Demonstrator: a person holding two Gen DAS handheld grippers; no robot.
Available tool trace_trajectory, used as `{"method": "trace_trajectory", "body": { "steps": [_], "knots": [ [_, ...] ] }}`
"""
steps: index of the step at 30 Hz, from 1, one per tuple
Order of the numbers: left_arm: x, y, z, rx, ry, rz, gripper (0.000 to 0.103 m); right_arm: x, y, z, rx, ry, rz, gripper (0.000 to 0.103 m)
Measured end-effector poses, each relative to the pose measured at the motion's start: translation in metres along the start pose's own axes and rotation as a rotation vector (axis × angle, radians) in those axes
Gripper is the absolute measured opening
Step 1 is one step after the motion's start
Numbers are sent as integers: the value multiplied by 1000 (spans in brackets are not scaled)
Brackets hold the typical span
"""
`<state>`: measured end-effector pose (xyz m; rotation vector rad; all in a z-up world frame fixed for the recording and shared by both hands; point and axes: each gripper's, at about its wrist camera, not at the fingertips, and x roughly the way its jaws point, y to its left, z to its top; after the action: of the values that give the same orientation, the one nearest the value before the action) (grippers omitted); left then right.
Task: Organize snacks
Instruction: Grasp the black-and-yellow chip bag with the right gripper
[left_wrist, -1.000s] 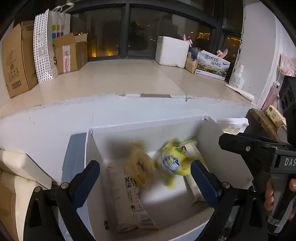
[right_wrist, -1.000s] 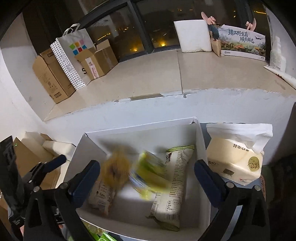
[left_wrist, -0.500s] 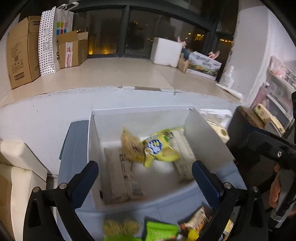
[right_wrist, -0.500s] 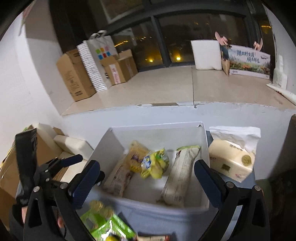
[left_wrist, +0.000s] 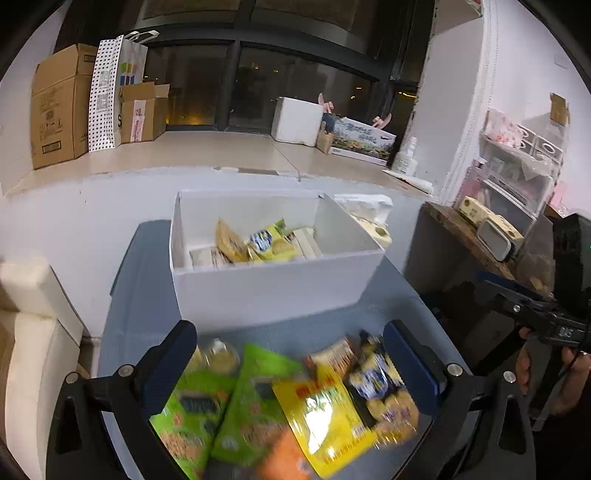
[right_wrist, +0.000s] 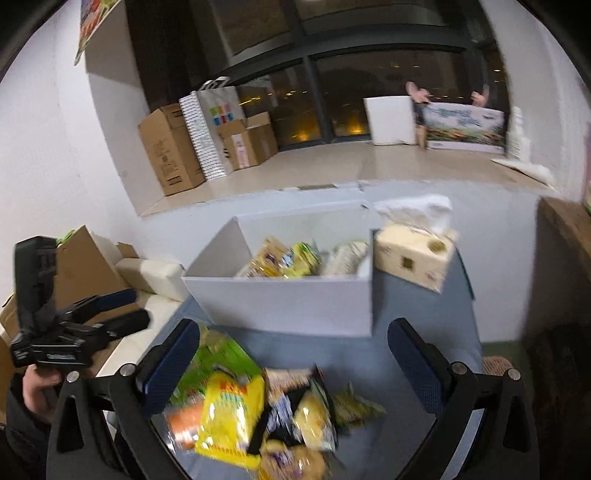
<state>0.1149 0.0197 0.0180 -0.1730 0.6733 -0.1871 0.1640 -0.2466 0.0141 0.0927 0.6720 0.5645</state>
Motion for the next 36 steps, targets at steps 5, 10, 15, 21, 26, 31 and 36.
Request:
{"method": "trace_trajectory", "body": {
  "steps": [5, 10, 15, 21, 26, 31, 36],
  "knots": [
    [-17, -12, -38, 44, 28, -12, 103, -17, -11, -41, 40, 7, -13, 103],
    [-24, -13, -68, 45, 57, -14, 103, -15, -18, -82, 60, 70, -29, 103],
    [-25, -8, -82, 32, 66, -12, 103, 8, -18, -92, 73, 150, -29, 103],
    [-26, -3, -92, 28, 69, -9, 103, 62, -8, -90, 54, 254, -2, 103],
    [-25, 4, -97, 15, 77, 7, 103, 101, -4, -84, 19, 285, -38, 103],
    [-23, 11, -101, -3, 88, 19, 103, 123, 7, -82, -82, 298, -136, 103],
    [-20, 14, -102, -13, 94, 18, 103, 114, 15, -89, -158, 288, -198, 70]
  ]
}}
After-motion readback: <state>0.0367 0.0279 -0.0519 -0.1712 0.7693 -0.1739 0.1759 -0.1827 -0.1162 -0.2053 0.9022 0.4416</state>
